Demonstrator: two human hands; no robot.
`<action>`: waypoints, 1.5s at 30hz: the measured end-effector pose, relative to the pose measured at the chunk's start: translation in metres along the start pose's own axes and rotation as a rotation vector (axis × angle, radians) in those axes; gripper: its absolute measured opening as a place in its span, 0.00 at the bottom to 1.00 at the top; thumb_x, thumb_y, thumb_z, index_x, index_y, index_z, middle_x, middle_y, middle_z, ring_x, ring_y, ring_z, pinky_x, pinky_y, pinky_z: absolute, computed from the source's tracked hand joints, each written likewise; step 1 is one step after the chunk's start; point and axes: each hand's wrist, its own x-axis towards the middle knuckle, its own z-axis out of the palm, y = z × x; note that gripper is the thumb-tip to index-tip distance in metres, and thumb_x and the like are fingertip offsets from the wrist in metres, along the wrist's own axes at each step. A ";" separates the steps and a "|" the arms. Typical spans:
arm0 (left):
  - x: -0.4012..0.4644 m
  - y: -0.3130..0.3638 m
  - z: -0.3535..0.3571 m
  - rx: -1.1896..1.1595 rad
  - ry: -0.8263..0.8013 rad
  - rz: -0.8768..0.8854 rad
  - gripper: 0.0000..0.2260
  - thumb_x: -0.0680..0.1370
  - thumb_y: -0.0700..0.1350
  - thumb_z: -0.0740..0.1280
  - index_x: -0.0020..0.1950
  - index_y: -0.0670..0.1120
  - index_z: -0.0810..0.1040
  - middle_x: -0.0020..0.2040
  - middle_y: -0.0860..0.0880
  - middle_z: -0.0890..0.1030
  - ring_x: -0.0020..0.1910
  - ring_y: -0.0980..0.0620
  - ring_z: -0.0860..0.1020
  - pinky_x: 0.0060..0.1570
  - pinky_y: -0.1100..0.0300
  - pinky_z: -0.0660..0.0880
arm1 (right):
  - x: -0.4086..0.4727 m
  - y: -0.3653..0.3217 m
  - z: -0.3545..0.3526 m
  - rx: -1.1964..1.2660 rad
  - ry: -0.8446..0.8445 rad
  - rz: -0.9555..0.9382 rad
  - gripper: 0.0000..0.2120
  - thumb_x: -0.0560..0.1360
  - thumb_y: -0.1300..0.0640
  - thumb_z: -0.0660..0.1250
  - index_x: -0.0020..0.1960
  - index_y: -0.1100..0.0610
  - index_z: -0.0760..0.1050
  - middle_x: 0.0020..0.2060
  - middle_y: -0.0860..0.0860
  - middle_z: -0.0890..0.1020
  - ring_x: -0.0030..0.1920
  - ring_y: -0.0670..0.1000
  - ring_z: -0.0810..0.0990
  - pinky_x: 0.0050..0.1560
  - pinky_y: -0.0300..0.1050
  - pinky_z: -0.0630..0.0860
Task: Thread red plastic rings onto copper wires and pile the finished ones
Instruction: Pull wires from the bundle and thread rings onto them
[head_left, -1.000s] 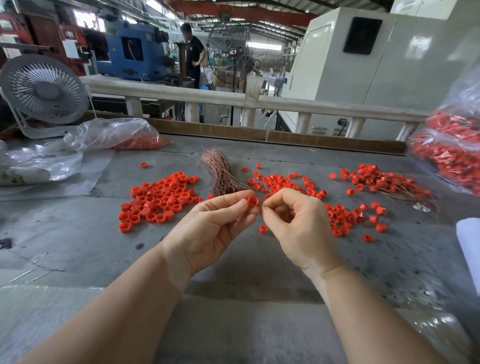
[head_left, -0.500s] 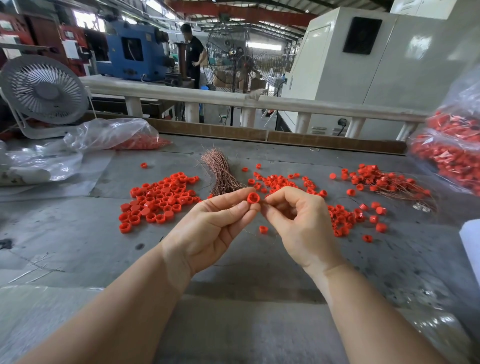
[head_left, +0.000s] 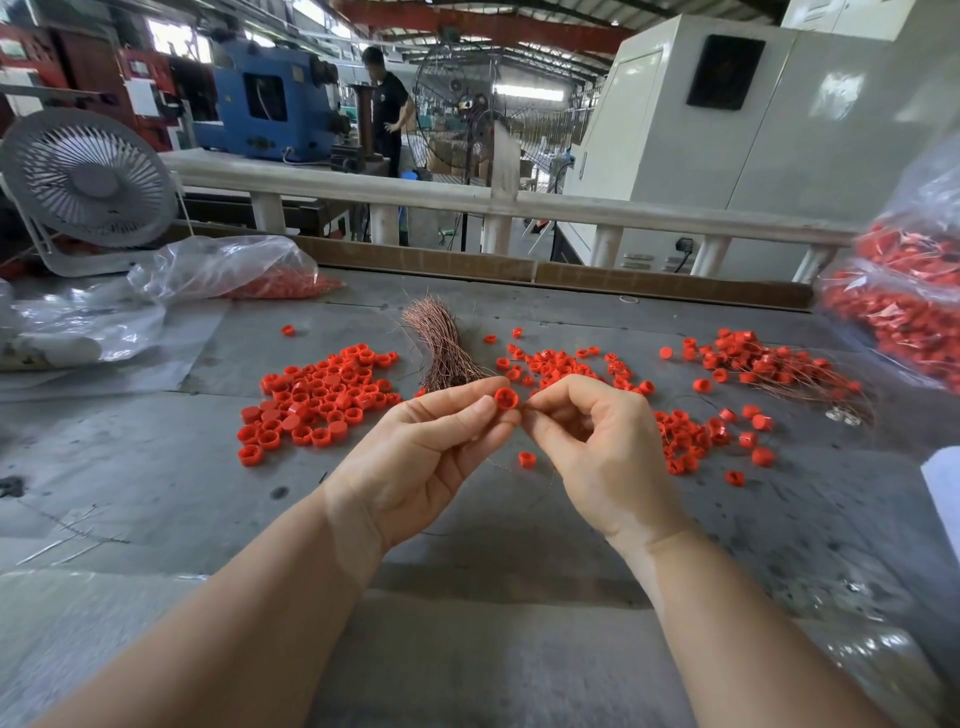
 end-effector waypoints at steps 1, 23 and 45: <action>0.000 0.000 0.000 0.001 -0.001 0.003 0.09 0.65 0.34 0.65 0.39 0.39 0.85 0.38 0.43 0.84 0.37 0.52 0.83 0.34 0.66 0.78 | 0.000 0.000 0.000 0.002 -0.002 0.000 0.08 0.71 0.62 0.72 0.36 0.52 0.78 0.28 0.51 0.80 0.30 0.49 0.77 0.33 0.43 0.75; 0.000 -0.003 0.001 -0.018 -0.038 0.064 0.11 0.66 0.34 0.65 0.41 0.42 0.85 0.39 0.45 0.84 0.38 0.55 0.83 0.36 0.68 0.78 | 0.002 -0.001 0.001 0.378 -0.156 0.220 0.06 0.72 0.63 0.70 0.39 0.55 0.81 0.28 0.48 0.80 0.27 0.44 0.75 0.26 0.29 0.67; 0.001 -0.004 0.001 -0.012 -0.036 0.064 0.09 0.66 0.35 0.65 0.38 0.40 0.84 0.40 0.42 0.83 0.39 0.54 0.83 0.36 0.67 0.78 | 0.001 -0.001 0.004 0.209 -0.141 0.087 0.13 0.68 0.64 0.73 0.34 0.47 0.79 0.26 0.41 0.79 0.29 0.38 0.75 0.35 0.31 0.71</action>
